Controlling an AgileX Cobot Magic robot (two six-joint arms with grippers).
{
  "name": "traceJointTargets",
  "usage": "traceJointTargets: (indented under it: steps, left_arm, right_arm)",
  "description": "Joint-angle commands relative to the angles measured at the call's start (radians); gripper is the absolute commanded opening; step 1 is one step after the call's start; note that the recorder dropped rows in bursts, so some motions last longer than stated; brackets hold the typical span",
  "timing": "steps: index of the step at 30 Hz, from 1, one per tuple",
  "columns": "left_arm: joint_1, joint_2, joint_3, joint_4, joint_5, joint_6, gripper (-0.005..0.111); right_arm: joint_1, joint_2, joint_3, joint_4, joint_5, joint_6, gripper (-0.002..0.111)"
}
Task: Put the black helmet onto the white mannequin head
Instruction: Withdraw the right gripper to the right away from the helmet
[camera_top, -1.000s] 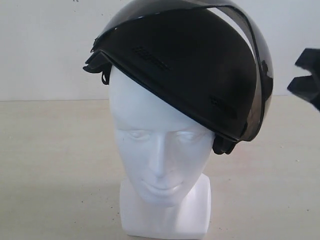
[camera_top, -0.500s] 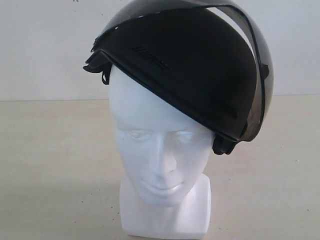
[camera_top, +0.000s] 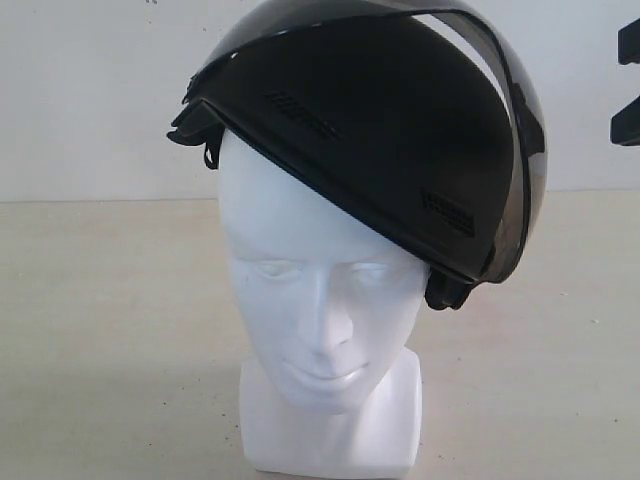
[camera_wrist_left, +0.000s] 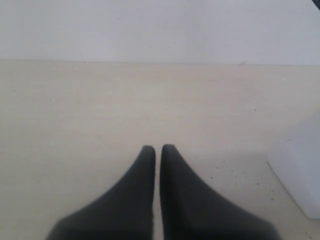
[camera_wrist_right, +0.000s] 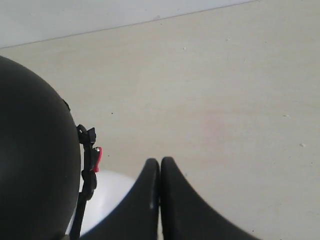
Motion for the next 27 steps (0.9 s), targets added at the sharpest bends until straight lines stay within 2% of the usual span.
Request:
traceJointTargets:
  steps: [1, 4, 7, 14, 18, 19, 20, 22, 24, 27]
  left_arm:
    - [0.0, -0.003, 0.003, 0.011, -0.023, 0.007, 0.004]
    - [0.0, -0.003, 0.003, -0.063, -0.122, 0.007, 0.004]
    - [0.0, -0.003, 0.003, -0.071, -0.247, 0.007, 0.004]
    - [0.0, -0.003, 0.003, -0.071, -0.827, -0.25, 0.004]
    - [0.0, -0.003, 0.003, -0.06, -1.155, -0.265, 0.004]
    - [0.0, -0.003, 0.003, -0.059, -1.13, -0.289, 0.004]
    - [0.0, -0.003, -0.009, -0.064, -1.04, -0.382, 0.004]
    - [0.0, -0.003, -0.094, -0.065, -0.658, -0.549, 0.004]
    - [0.0, 0.013, -0.172, -0.049, -0.403, -0.552, 0.004]
    - [0.0, 0.08, -0.285, -0.013, -0.257, -0.523, 0.004]
  right_arm:
    - [-0.007, 0.004, -0.008, -0.001, -0.013, -0.01, 0.0]
    - [-0.007, 0.006, -0.008, 0.001, -0.016, -0.01, 0.0]
    - [-0.007, 0.007, -0.008, 0.019, -0.018, -0.01, 0.0]
    - [-0.007, 0.022, -0.008, 0.105, 0.023, -0.066, 0.0]
    - [-0.007, 0.069, -0.008, 0.179, 0.081, -0.118, 0.0]
    - [-0.007, 0.08, -0.008, 0.205, 0.093, -0.139, 0.0]
    - [-0.007, 0.088, -0.008, 0.22, 0.096, -0.151, 0.0]
    - [-0.007, 0.097, -0.008, 0.227, 0.089, -0.161, 0.0]
    - [-0.007, 0.097, -0.008, 0.232, 0.081, -0.166, 0.0]
    - [-0.007, 0.097, -0.008, 0.232, 0.067, -0.168, 0.0]
